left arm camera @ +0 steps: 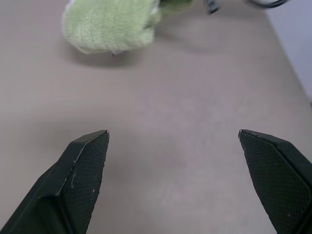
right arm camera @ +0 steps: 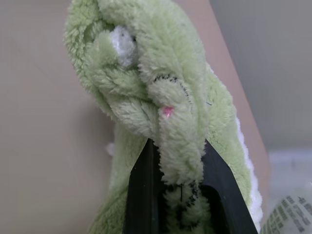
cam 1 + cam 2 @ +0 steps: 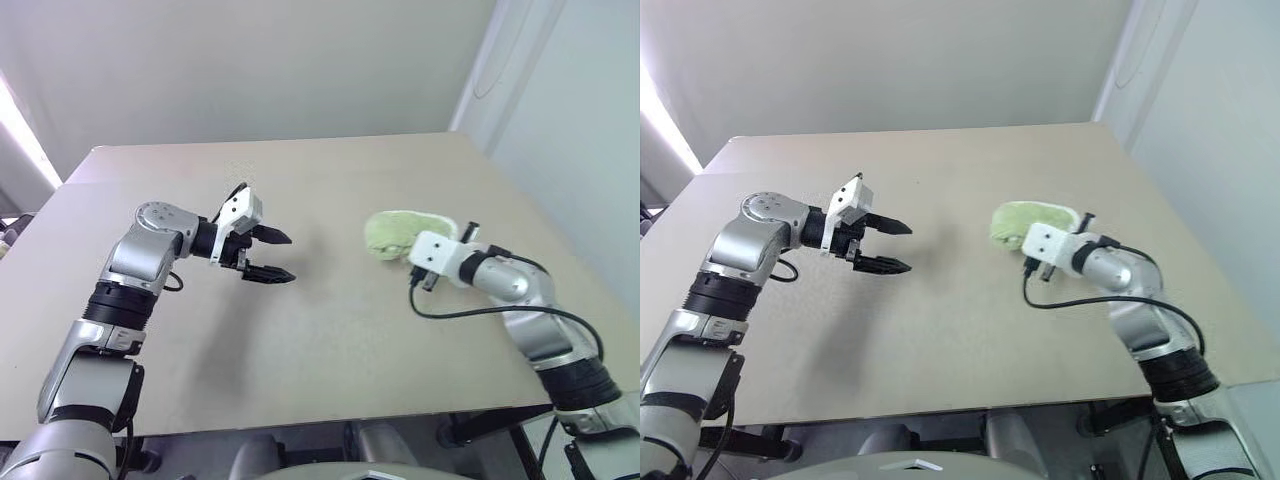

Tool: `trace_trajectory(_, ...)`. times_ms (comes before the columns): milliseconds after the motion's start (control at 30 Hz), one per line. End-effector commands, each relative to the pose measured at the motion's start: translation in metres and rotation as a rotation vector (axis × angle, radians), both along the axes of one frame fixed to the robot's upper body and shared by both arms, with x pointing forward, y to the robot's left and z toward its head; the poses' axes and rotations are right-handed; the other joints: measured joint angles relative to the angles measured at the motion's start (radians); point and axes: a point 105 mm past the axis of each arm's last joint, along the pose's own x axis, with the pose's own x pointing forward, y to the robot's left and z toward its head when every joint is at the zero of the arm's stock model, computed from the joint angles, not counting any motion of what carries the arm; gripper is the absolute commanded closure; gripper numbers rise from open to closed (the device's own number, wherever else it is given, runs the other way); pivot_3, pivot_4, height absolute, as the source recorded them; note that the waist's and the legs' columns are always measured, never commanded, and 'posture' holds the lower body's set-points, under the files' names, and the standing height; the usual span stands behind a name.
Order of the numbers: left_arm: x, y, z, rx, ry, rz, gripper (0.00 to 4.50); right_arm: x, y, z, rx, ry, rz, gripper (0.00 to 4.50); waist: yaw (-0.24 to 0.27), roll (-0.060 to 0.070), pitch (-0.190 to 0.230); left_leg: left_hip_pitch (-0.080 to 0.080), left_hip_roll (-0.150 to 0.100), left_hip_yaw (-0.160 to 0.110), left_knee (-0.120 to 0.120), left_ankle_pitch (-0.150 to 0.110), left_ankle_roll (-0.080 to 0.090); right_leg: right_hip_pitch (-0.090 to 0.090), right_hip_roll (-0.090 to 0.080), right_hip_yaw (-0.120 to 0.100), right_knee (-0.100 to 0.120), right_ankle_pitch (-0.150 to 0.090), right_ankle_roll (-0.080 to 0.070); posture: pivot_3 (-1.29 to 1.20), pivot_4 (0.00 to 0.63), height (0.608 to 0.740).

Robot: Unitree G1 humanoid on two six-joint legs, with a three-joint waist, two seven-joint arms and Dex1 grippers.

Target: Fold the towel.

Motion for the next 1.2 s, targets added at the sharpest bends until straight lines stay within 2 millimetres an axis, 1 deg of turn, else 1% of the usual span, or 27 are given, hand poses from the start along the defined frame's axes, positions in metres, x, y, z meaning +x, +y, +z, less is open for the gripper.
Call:
trace_trajectory(33, 0.003, -0.007, 0.022, -0.123, -0.078, 0.023, 0.00, 0.014, -0.042, 0.011, -0.048, -0.085, -0.127, 4.49, 0.000, 0.000, 0.000, 0.000, 0.000, 0.000, 0.000, 0.000, 0.000, 0.000, 0.000, 0.000, 0.000, 0.000, 0.000, 0.00, 0.000, 0.712)
trace_trajectory(100, 0.003, -0.011, 0.026, -0.172, -0.076, 0.031, 0.00, 0.019, -0.060, 0.006, -0.079, -0.088, -0.186, 4.49, 0.000, 0.000, 0.000, 0.000, 0.000, 0.000, 0.000, 0.000, 0.000, 0.000, 0.000, 0.001, 0.000, 0.000, 0.000, 0.00, 0.000, 0.712)
trace_trajectory(167, 0.002, -0.012, 0.028, -0.192, -0.078, 0.033, 0.00, 0.022, -0.070, 0.004, -0.093, -0.094, -0.216, 4.49, -0.002, 0.000, 0.000, 0.000, 0.000, 0.001, 0.000, 0.000, 0.000, 0.000, 0.000, 0.001, 0.000, 0.000, 0.000, 0.00, 0.000, 0.712)
trace_trajectory(267, 0.003, -0.015, 0.028, -0.205, -0.082, 0.045, 0.00, 0.026, -0.075, -0.004, -0.110, -0.101, -0.246, 4.49, -0.004, 0.001, 0.000, 0.000, 0.000, 0.001, -0.001, 0.000, 0.000, 0.000, 0.000, 0.002, 0.000, 0.000, 0.000, 0.00, 0.000, 0.712)
trace_trajectory(333, 0.003, -0.017, 0.027, -0.206, -0.080, 0.044, 0.00, 0.030, -0.072, -0.002, -0.079, -0.122, -0.263, 4.49, -0.005, 0.001, 0.000, 0.001, 0.000, 0.001, -0.001, 0.000, 0.000, 0.000, 0.000, 0.002, 0.000, 0.000, 0.000, 0.00, 0.000, 0.712)
trace_trajectory(367, 0.003, -0.017, 0.026, -0.202, -0.079, 0.042, 0.00, 0.032, -0.071, 0.004, -0.060, -0.142, -0.268, 4.49, -0.006, 0.001, 0.000, 0.001, 0.000, 0.001, 0.000, 0.000, 0.000, 0.000, 0.000, 0.002, 0.001, 0.000, 0.000, 0.00, 0.000, 0.712)
trace_trajectory(400, 0.002, -0.017, 0.025, -0.199, -0.077, 0.039, 0.00, 0.035, -0.073, 0.013, -0.052, -0.173, -0.287, 4.49, -0.006, 0.001, 0.000, 0.001, 0.000, 0.001, 0.000, 0.000, 0.000, 0.000, 0.000, 0.003, 0.001, 0.000, 0.000, 0.00, 0.000, 0.712)
trace_trajectory(533, 0.002, -0.016, 0.021, -0.187, -0.064, 0.044, 0.00, 0.044, -0.110, 0.073, -0.064, -0.365, -0.433, 4.49, -0.004, 0.003, 0.002, 0.001, -0.001, 0.001, 0.000, 0.000, 0.000, 0.000, 0.000, 0.003, 0.001, 0.000, 0.000, 0.00, 0.000, 0.712)
trace_trajectory(567, 0.002, -0.017, 0.020, -0.185, -0.061, 0.044, 0.00, 0.045, -0.115, 0.085, -0.084, -0.403, -0.441, 4.49, -0.003, 0.004, 0.002, 0.000, -0.002, 0.001, 0.000, 0.000, 0.000, 0.000, 0.000, 0.004, 0.001, 0.000, 0.000, 0.00, 0.000, 0.712)
trace_trajectory(600, 0.001, -0.017, 0.019, -0.184, -0.059, 0.044, 0.00, 0.046, -0.117, 0.093, -0.097, -0.426, -0.443, 4.49, -0.001, 0.004, 0.002, 0.000, -0.002, 0.001, 0.000, 0.000, 0.000, 0.000, 0.000, 0.004, 0.001, 0.000, 0.000, 0.00, 0.000, 0.712)
trace_trajectory(700, 0.002, -0.017, 0.018, -0.182, -0.059, 0.046, 0.00, 0.048, -0.112, 0.121, -0.185, -0.528, -0.397, 4.49, -0.001, 0.004, 0.002, 0.000, -0.002, 0.001, -0.001, 0.000, 0.000, 0.000, 0.000, 0.004, 0.000, 0.000, 0.000, 0.00, 0.000, 0.712)
trace_trajectory(733, 0.003, -0.016, 0.018, -0.183, -0.059, 0.048, 0.00, 0.049, -0.110, 0.127, -0.202, -0.555, -0.384, 4.49, -0.003, 0.004, 0.002, 0.000, -0.002, 0.001, -0.002, 0.000, 0.000, 0.000, 0.000, 0.004, -0.001, 0.000, 0.001, 0.00, 0.000, 0.712)
trace_trajectory(767, 0.003, -0.016, 0.018, -0.184, -0.060, 0.050, 0.00, 0.049, -0.107, 0.130, -0.211, -0.572, -0.372, 4.49, -0.005, 0.004, 0.002, 0.000, -0.002, 0.001, -0.002, 0.000, 0.000, 0.000, 0.000, 0.004, -0.001, 0.000, 0.001, 0.00, 0.000, 0.712)
trace_trajectory(833, 0.003, -0.016, 0.018, -0.183, -0.062, 0.049, 0.00, 0.051, -0.100, 0.127, -0.216, -0.566, -0.338, 4.49, -0.008, 0.004, 0.002, 0.000, -0.002, 0.001, -0.002, 0.000, 0.000, 0.000, 0.000, 0.004, -0.001, 0.000, 0.001, 0.00, 0.000, 0.712)
trace_trajectory(900, 0.003, -0.017, 0.017, -0.178, -0.068, 0.046, 0.00, 0.050, -0.062, 0.071, -0.151, -0.390, -0.187, 4.49, -0.009, 0.001, 0.001, 0.001, -0.002, 0.001, -0.002, 0.000, 0.000, 0.000, 0.000, 0.004, -0.001, 0.000, 0.001, 0.00, 0.000, 0.712)
trace_trajectory(933, 0.003, -0.017, 0.016, -0.169, -0.072, 0.044, 0.00, 0.047, -0.048, 0.050, -0.127, -0.326, -0.139, 4.49, -0.011, 0.000, 0.000, 0.001, -0.001, 0.001, -0.002, 0.000, 0.000, 0.001, 0.001, 0.004, -0.001, 0.000, 0.001, 0.00, 0.000, 0.712)
trace_trajectory(967, 0.002, -0.016, 0.014, -0.160, -0.077, 0.042, 0.00, 0.043, -0.039, 0.033, -0.106, -0.272, -0.112, 4.49, -0.013, 0.000, 0.000, 0.001, -0.001, 0.000, -0.003, 0.000, 0.000, 0.002, 0.001, 0.004, -0.001, 0.000, 0.001, 0.00, 0.000, 0.712)
trace_trajectory(1000, 0.002, -0.016, 0.014, -0.156, -0.078, 0.039, 0.00, 0.040, -0.033, 0.021, -0.095, -0.233, -0.102, 4.49, -0.014, 0.000, 0.000, 0.001, -0.001, 0.000, -0.003, 0.000, 0.000, 0.002, 0.001, 0.004, 0.000, 0.000, 0.001, 0.00, 0.000, 0.712)
trace_trajectory(1067, 0.000, -0.015, 0.014, -0.154, -0.078, 0.035, 0.00, 0.025, -0.014, -0.017, -0.089, -0.114, -0.035, 4.49, -0.013, 0.002, 0.001, 0.001, -0.001, 0.000, -0.002, 0.000, 0.000, 0.002, 0.001, 0.004, 0.000, 0.000, 0.001, 0.00, 0.000, 0.712)
trace_trajectory(1167, 0.000, -0.013, 0.014, -0.145, -0.085, 0.036, 0.00, 0.007, 0.002, -0.047, -0.102, -0.023, 0.023, 4.49, -0.006, 0.004, 0.002, 0.000, -0.002, 0.001, -0.001, 0.000, 0.000, 0.000, 0.000, 0.004, 0.000, 0.000, 0.001, 0.00, 0.000, 0.712)
trace_trajectory(1200, -0.001, -0.012, 0.014, -0.141, -0.085, 0.034, 0.00, 0.002, 0.009, -0.054, -0.082, 0.003, 0.035, 4.49, -0.007, 0.003, 0.001, 0.000, -0.002, 0.001, 0.000, 0.000, 0.000, 0.000, 0.000, 0.005, 0.000, 0.000, 0.001, 0.00, 0.000, 0.712)
